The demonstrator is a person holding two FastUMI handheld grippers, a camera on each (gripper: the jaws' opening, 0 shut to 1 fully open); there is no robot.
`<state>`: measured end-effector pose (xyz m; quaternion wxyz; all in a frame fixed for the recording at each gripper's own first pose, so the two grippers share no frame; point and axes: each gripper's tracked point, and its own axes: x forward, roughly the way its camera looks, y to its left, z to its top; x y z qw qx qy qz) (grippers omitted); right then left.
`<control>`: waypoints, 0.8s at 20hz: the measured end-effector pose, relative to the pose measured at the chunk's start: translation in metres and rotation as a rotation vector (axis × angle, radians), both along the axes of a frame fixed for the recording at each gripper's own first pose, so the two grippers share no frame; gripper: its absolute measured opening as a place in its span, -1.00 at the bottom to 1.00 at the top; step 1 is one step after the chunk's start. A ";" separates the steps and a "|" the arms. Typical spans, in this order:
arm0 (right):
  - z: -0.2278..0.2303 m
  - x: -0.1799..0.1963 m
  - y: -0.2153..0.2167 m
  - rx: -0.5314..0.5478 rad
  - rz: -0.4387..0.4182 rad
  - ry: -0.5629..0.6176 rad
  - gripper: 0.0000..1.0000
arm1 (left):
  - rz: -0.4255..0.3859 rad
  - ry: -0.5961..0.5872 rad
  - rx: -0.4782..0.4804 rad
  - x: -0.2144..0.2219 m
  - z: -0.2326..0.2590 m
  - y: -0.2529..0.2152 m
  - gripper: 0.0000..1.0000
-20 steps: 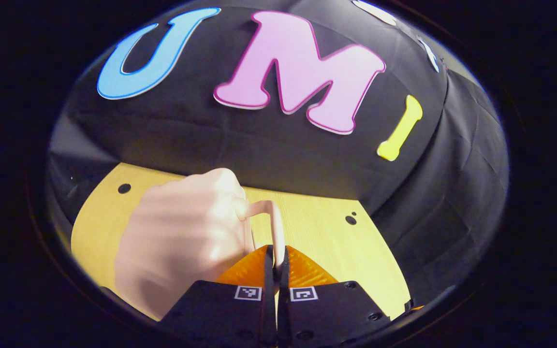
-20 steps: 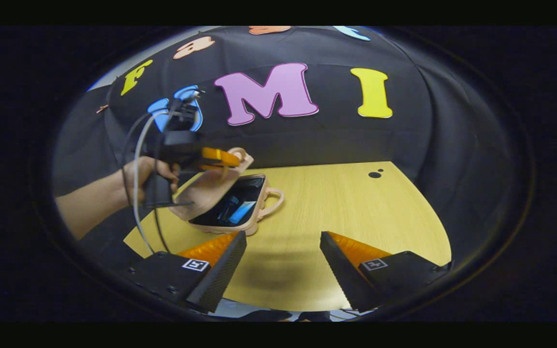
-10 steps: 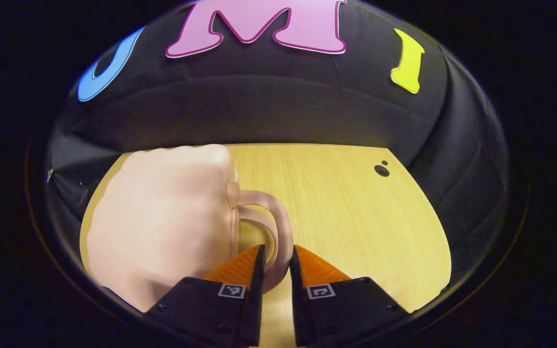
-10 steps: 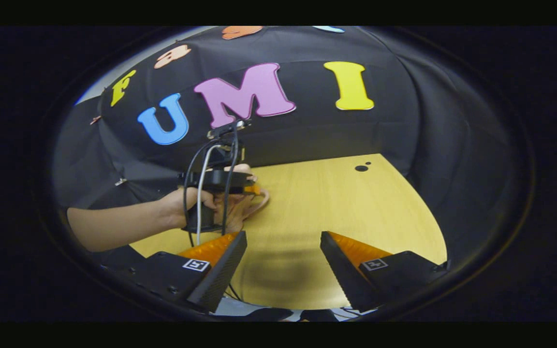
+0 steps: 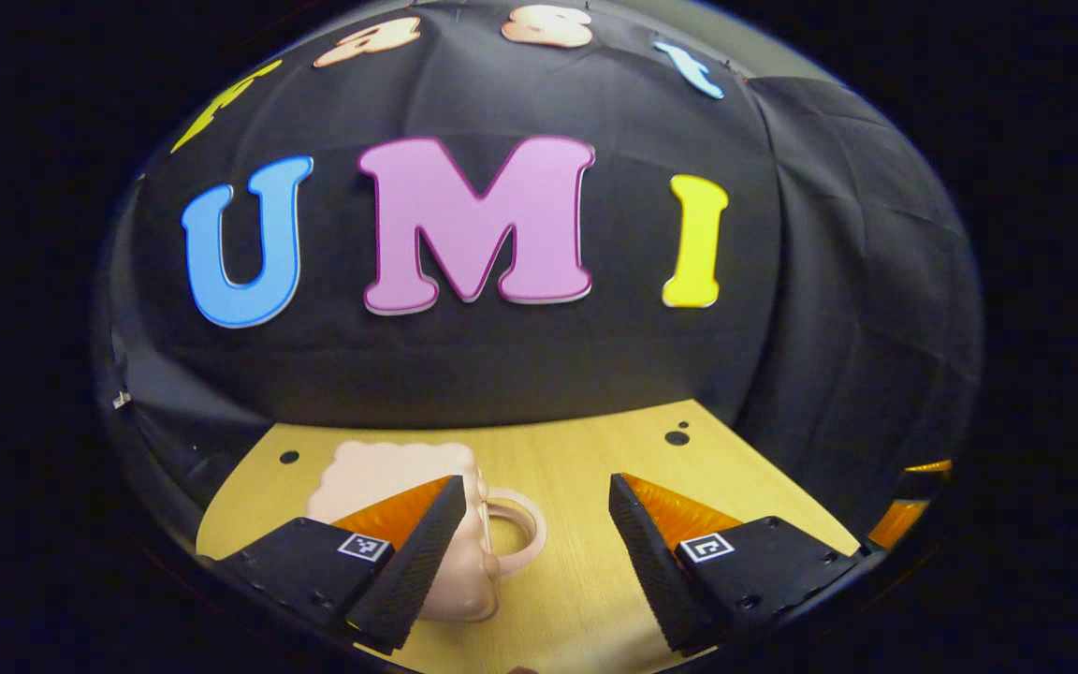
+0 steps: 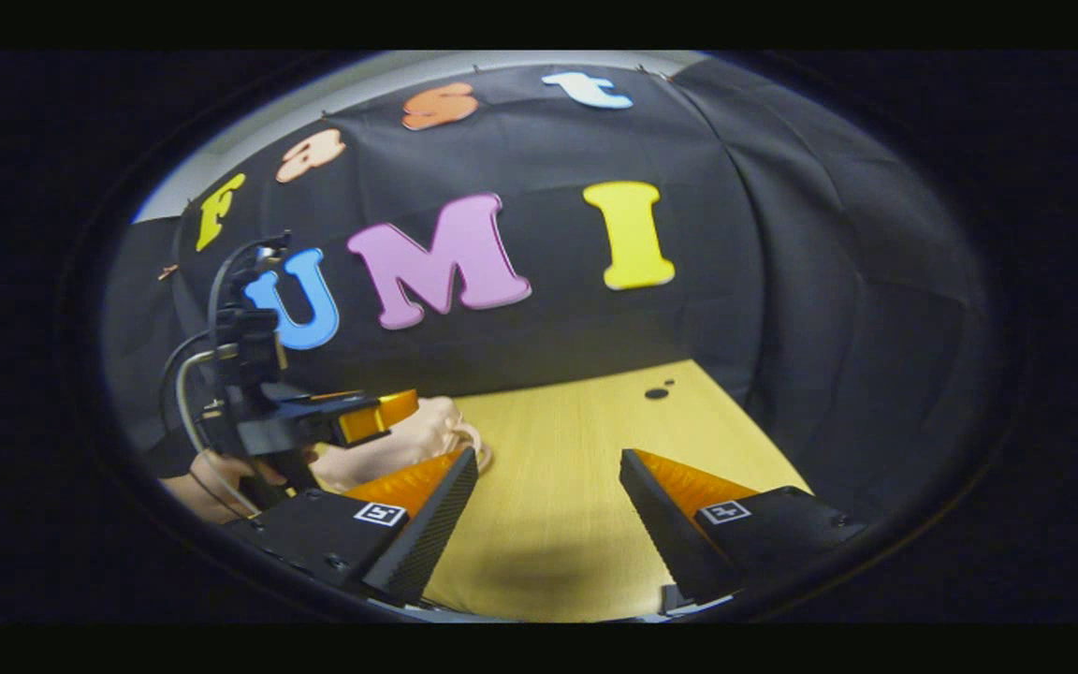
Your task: First open the suitcase, pack the skin care products into it, and then close the suitcase.
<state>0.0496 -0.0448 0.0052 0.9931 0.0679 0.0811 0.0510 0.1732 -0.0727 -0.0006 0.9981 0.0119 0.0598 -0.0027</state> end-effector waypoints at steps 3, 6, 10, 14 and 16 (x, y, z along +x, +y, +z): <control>0.019 -0.021 0.026 -0.052 -0.003 -0.088 0.94 | 0.010 -0.105 0.025 -0.065 0.040 0.011 0.91; 0.034 -0.038 0.055 -0.094 0.001 -0.187 0.94 | -0.005 -0.143 -0.002 -0.121 0.044 0.022 0.92; 0.021 -0.058 0.083 -0.143 0.007 -0.189 0.94 | 0.011 -0.174 0.017 -0.168 0.041 0.058 0.92; -0.001 -0.074 0.102 -0.135 0.013 -0.140 0.94 | 0.008 -0.169 0.026 -0.185 0.028 0.079 0.92; -0.004 -0.080 0.107 -0.135 0.007 -0.136 0.94 | 0.003 -0.151 -0.007 -0.186 0.019 0.082 0.92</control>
